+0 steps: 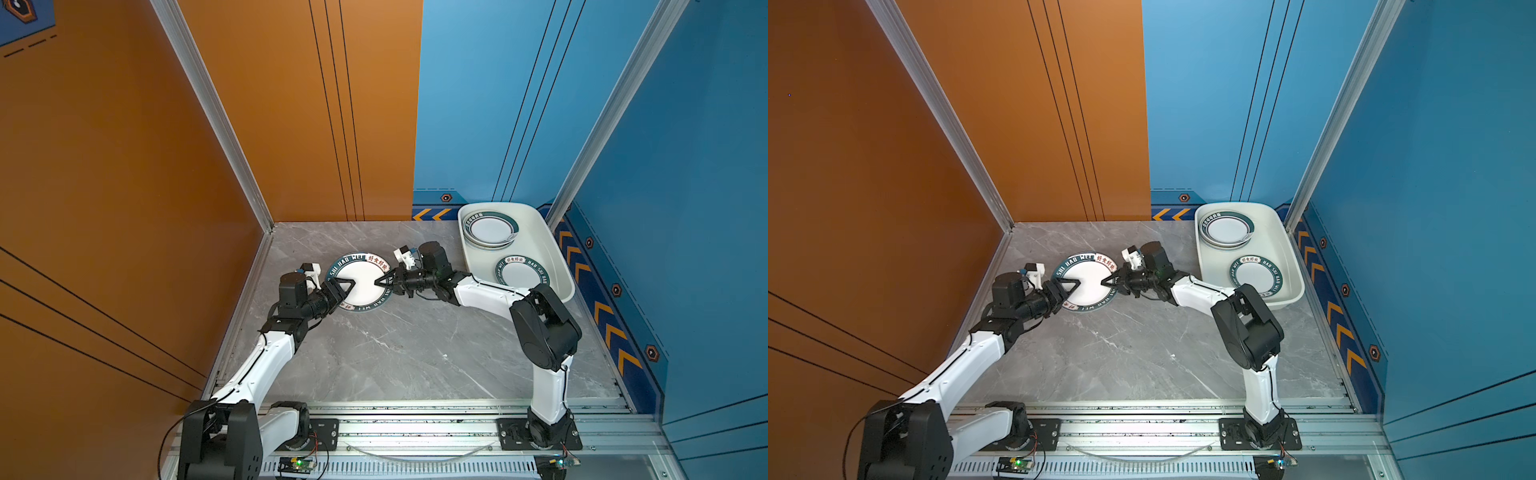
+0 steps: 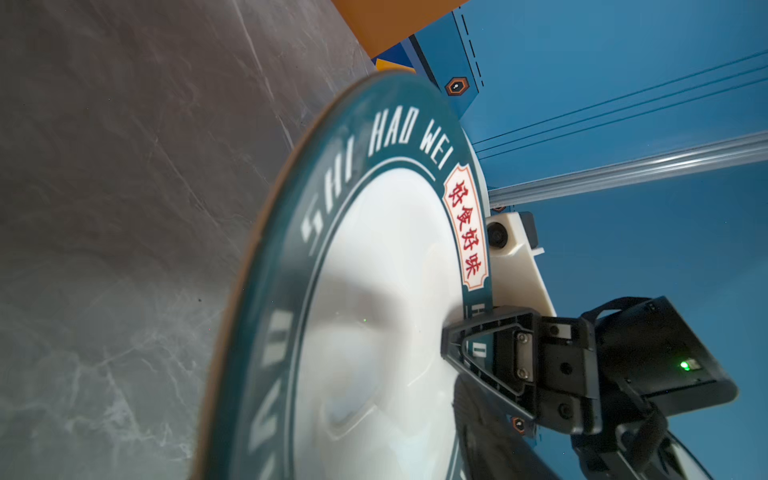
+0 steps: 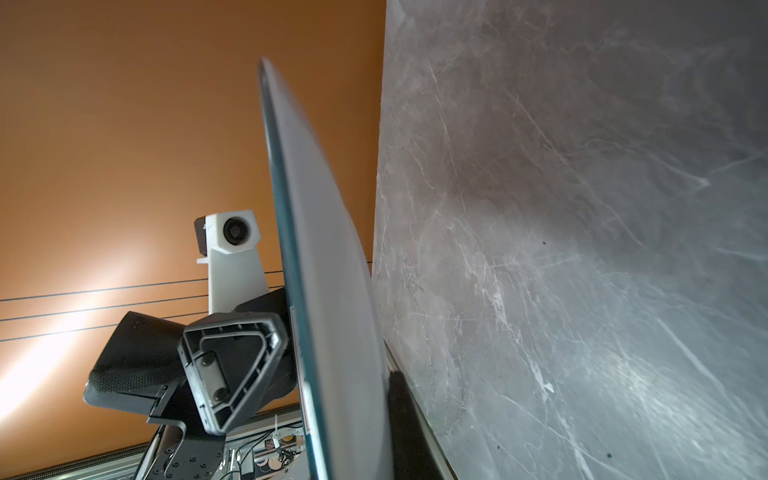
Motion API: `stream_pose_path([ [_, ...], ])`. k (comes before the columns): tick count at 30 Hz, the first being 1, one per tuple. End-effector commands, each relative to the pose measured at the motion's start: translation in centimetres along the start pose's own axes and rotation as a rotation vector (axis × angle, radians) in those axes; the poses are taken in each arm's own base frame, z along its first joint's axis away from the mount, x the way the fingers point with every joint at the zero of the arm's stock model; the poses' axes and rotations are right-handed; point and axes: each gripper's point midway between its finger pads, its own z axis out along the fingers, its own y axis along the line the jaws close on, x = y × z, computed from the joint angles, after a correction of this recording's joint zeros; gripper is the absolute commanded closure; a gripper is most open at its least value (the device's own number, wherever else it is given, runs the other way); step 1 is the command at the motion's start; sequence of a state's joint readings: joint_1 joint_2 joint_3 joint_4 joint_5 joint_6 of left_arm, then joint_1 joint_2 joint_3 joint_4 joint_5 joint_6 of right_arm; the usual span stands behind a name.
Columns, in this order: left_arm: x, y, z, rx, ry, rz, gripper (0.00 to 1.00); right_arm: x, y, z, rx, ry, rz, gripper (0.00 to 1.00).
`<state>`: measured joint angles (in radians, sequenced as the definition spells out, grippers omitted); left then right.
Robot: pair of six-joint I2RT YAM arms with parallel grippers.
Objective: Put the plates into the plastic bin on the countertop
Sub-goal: 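Carry the plate into the bin with right gripper while left gripper releases, then lower the plate onto the stack in the bin and open right gripper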
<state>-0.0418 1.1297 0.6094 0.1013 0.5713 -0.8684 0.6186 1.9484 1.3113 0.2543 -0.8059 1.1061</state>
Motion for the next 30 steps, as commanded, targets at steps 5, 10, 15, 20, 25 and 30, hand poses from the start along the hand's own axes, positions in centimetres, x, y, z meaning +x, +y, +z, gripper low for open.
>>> stream_pose_path([
  [5,0.6,-0.1,-0.6,-0.062,0.044,0.093,0.01,-6.2,1.1,-10.3,0.238,-0.206,-0.180,1.00],
  [10,0.6,0.4,-1.2,-0.112,0.037,0.134,0.02,-12.2,-0.8,-20.8,0.370,-0.431,-0.143,1.00],
  [15,0.7,0.5,-1.3,-0.116,0.043,0.143,0.02,-17.2,-4.1,-31.5,0.480,-0.669,-0.041,1.00],
  [20,0.6,0.4,-1.3,-0.112,0.046,0.151,0.02,-20.9,-8.0,-39.7,0.563,-0.829,0.071,1.00],
  [25,0.6,0.4,-1.3,-0.112,0.050,0.154,0.02,-23.3,-11.5,-43.2,0.609,-0.894,0.161,1.00],
  [30,0.7,0.4,-1.1,-0.112,0.058,0.153,0.02,-25.9,-14.0,-43.3,0.645,-0.888,0.203,1.00],
])
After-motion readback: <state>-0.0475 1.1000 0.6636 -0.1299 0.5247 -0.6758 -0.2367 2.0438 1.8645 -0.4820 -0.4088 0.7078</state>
